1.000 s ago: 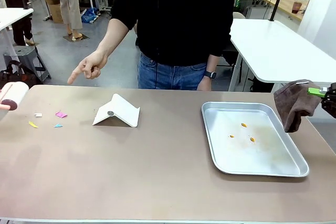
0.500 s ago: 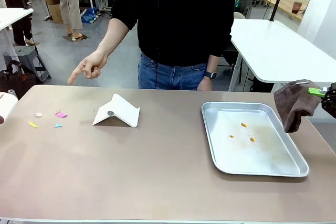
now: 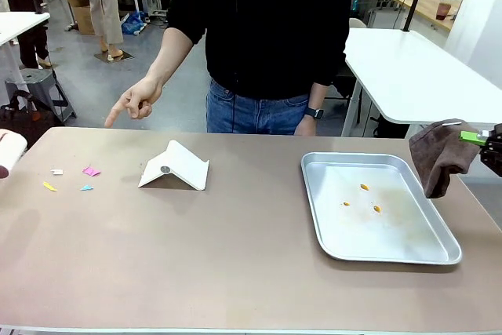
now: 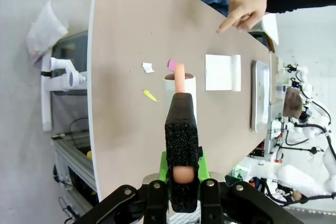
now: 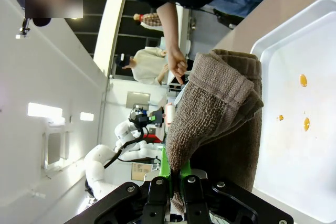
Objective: Clean the surface of the table.
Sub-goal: If a person points to the right, clean the right side of the table with your right hand, and if they point to the left, clean the left side with your left hand.
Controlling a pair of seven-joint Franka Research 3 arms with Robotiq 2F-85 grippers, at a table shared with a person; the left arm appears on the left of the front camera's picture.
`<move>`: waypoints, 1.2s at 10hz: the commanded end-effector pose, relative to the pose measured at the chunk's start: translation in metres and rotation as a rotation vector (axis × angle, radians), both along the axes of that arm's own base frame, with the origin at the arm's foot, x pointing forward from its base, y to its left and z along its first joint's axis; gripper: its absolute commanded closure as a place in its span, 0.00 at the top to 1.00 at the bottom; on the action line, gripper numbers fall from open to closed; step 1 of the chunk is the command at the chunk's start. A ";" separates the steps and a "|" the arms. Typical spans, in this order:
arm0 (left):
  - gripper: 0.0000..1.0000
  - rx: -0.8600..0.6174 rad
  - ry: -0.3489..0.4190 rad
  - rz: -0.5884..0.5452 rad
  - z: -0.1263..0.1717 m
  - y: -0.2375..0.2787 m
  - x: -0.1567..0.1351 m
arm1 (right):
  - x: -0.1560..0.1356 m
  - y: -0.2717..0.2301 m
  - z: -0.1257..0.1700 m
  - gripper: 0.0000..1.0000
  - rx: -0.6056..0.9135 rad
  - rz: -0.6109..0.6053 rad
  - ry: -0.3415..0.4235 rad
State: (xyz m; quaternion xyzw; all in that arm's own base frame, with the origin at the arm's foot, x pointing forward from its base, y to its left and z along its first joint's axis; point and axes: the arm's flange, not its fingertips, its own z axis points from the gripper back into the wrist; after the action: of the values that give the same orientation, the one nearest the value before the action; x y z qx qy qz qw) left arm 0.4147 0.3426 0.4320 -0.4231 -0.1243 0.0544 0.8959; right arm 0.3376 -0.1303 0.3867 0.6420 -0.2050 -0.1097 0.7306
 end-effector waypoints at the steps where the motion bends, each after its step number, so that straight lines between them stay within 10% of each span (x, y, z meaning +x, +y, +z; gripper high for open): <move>1: 0.00 0.012 0.041 0.054 0.002 -0.022 -0.005 | -0.001 0.000 0.002 0.00 0.010 0.006 -0.007; 12: 0.00 0.140 0.133 0.138 -0.036 -0.056 0.012 | -0.001 0.000 0.002 0.00 0.010 0.006 -0.007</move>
State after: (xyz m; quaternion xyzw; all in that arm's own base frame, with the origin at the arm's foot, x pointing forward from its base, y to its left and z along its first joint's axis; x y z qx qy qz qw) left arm 0.4369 0.2952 0.3959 -0.3588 -0.0987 0.1407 0.9175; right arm 0.3376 -0.1302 0.3867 0.6420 -0.2050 -0.1097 0.7306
